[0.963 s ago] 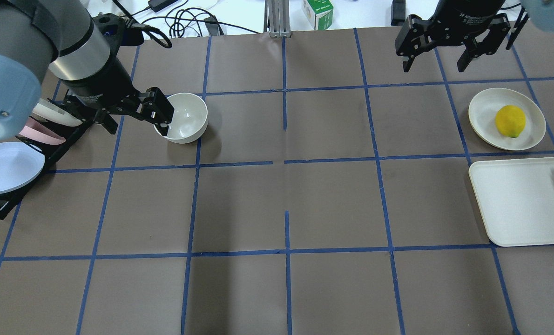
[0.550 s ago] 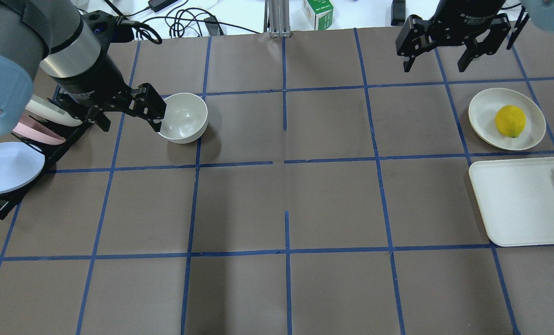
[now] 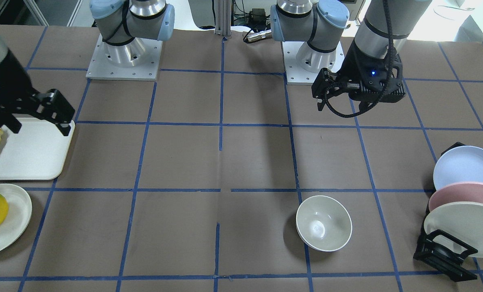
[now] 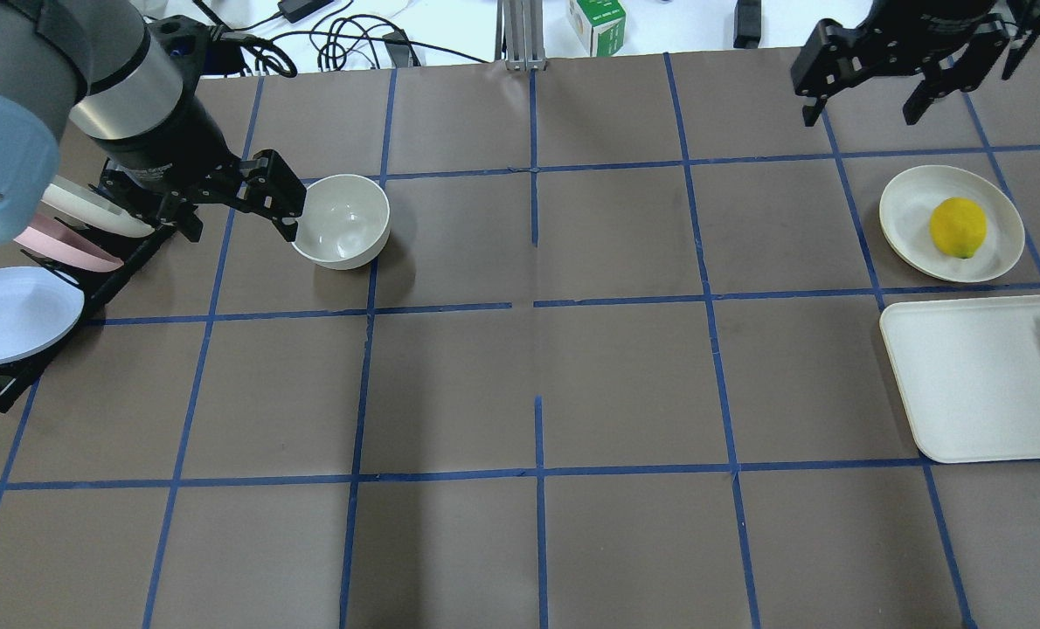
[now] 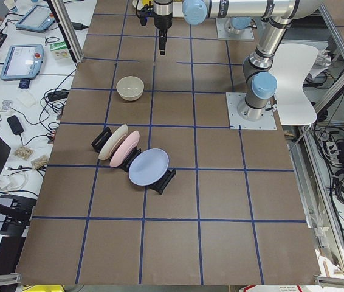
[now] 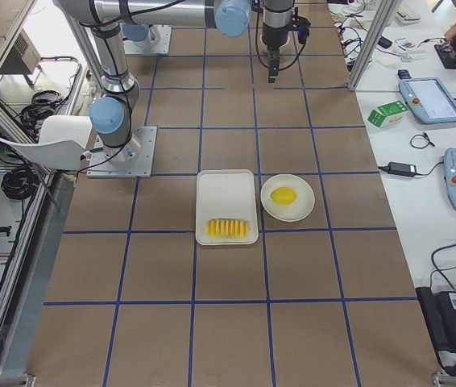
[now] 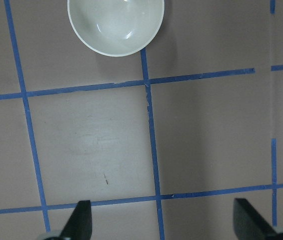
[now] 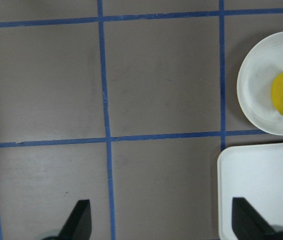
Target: Place bowl and put lemon in it
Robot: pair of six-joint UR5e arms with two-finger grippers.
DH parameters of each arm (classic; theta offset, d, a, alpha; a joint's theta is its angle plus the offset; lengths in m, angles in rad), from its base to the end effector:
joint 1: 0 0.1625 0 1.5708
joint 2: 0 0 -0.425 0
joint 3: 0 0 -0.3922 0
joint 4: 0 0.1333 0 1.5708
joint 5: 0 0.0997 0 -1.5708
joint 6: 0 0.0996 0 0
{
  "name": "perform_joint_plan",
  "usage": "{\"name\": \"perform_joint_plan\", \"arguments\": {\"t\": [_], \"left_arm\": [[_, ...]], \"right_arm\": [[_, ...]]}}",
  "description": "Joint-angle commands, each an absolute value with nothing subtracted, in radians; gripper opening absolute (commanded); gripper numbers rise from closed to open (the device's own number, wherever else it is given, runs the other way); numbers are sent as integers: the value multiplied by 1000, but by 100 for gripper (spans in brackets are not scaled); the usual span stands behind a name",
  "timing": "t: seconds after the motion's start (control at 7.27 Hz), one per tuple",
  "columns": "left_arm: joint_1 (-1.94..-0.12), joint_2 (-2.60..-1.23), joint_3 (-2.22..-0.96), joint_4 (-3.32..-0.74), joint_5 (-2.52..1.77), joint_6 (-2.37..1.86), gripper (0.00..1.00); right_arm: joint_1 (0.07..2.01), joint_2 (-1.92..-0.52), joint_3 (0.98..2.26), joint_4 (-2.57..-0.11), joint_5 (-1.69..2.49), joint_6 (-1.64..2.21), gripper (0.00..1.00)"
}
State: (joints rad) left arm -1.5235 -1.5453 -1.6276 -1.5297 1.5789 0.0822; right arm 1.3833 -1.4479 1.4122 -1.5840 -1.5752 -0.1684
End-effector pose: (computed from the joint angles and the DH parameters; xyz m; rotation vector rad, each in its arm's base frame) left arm -0.1096 -0.4876 0.4765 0.0546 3.1324 -0.0145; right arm 0.0283 -0.5637 0.5037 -0.0300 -3.1276 0.0741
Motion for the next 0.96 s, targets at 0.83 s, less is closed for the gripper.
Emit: {"name": "perform_joint_plan", "arguments": {"t": [0.83], "left_arm": [[-1365,-1871,-1615,-1113,1578,173,100]], "right_arm": [[1037,-1242,1424,-1776,-1566,-678,100]]}}
